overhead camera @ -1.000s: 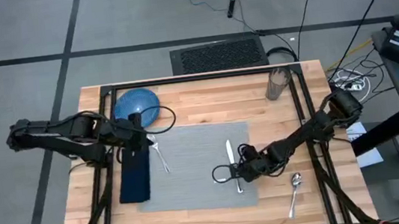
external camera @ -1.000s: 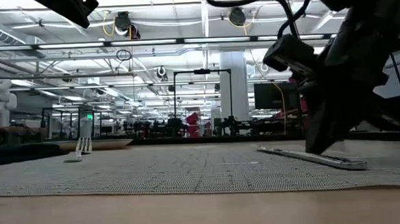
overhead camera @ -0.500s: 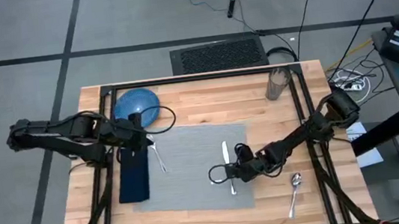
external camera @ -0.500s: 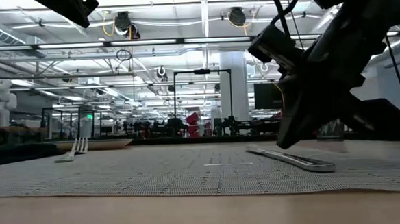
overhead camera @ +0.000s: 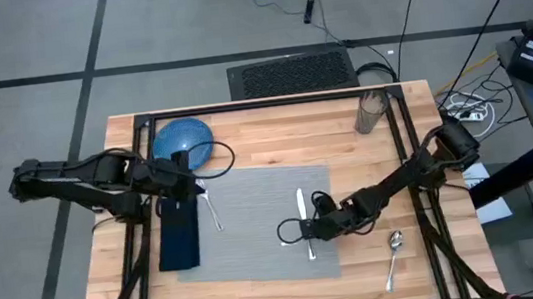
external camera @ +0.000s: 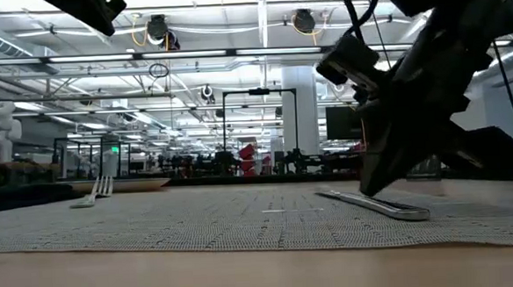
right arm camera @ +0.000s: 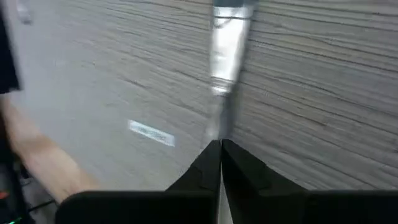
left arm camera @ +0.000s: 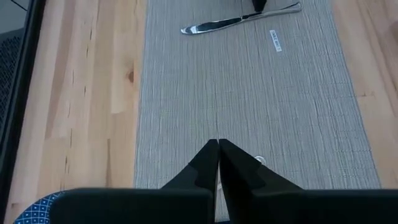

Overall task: Set table place
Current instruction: Put the silver knife on the right side of the gray placemat, then put the silver spoon on the gray placemat beside the silver knife

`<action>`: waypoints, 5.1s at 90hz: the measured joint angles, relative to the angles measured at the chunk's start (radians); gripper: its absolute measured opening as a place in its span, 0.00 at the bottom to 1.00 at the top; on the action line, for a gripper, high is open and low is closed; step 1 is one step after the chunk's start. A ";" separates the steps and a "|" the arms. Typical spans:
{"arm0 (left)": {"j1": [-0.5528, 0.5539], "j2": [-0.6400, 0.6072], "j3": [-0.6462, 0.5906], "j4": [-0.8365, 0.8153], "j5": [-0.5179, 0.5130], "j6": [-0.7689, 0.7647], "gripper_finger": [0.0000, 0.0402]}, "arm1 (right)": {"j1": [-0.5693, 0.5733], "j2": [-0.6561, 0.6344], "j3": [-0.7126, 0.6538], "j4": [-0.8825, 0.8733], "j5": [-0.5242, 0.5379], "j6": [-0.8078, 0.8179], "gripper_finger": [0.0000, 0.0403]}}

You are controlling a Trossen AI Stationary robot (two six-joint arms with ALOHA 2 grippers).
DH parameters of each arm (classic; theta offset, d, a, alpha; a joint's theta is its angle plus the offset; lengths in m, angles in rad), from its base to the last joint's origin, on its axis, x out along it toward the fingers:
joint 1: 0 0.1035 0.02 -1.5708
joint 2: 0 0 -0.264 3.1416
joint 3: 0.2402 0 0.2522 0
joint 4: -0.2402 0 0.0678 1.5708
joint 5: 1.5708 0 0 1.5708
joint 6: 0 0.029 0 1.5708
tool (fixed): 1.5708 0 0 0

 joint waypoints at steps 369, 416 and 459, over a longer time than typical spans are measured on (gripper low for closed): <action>0.000 0.000 0.000 -0.051 0.000 -0.051 0.00 | 0.486 -0.097 0.014 -0.629 -0.335 0.622 0.41; 0.002 0.000 0.000 -0.050 0.000 -0.050 0.00 | 0.390 -0.095 0.008 -0.775 -0.386 0.533 0.02; 0.002 0.000 0.000 -0.046 0.000 -0.043 0.00 | 0.267 -0.089 0.160 -0.826 -0.073 0.487 0.00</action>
